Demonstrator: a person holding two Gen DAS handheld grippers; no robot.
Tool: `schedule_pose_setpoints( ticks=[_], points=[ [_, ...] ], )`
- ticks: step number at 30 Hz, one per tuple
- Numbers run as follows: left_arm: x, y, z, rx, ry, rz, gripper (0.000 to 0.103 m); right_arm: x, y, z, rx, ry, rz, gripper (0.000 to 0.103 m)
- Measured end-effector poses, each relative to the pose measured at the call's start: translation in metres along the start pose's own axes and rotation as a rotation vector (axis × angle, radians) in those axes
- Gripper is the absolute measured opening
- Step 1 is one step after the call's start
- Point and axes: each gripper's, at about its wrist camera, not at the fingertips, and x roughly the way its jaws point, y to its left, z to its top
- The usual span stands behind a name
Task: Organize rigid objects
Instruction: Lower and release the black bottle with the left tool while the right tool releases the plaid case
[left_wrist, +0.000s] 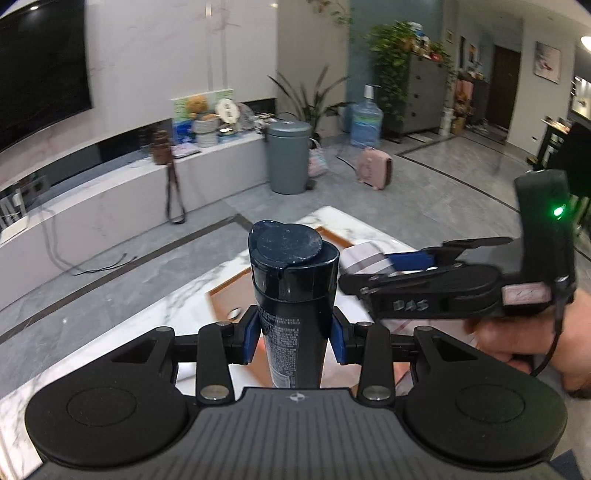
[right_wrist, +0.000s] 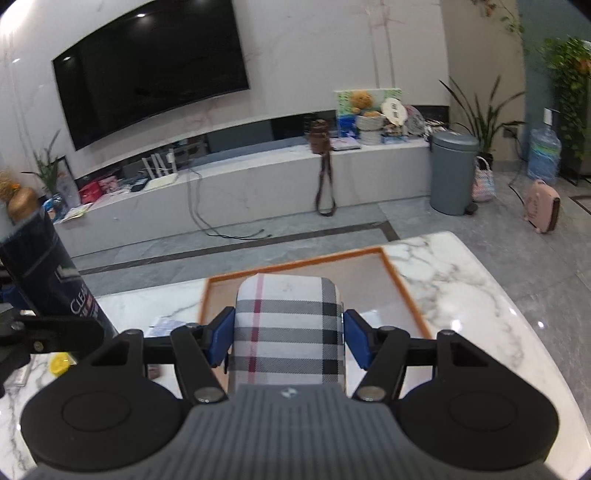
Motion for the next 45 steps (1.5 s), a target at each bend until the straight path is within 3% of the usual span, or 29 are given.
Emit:
schedule_pose_setpoints(
  ticks=[11, 23, 32, 36, 45],
  points=[
    [0.083, -0.01, 0.006, -0.01, 0.17, -0.083, 0.043, 0.038, -0.039, -0.004, 0.081, 0.049, -0.048, 0.064],
    [0.131, -0.014, 0.001, 0.072, 0.401, -0.058, 0.043, 0.071, -0.042, -0.01, 0.097, 0.091, -0.03, 0.064],
    [0.158, -0.021, -0.012, 0.114, 0.516, -0.076, 0.043, 0.088, -0.042, -0.016, 0.09, 0.125, -0.05, 0.064],
    [0.166, -0.021, -0.016, 0.117, 0.537, -0.098, 0.042, 0.093, -0.037, -0.018, 0.04, 0.137, -0.081, 0.064],
    [0.184, -0.017, -0.014, 0.094, 0.538, -0.092, 0.038, 0.098, -0.041, -0.015, 0.053, 0.125, -0.088, 0.064]
  ],
)
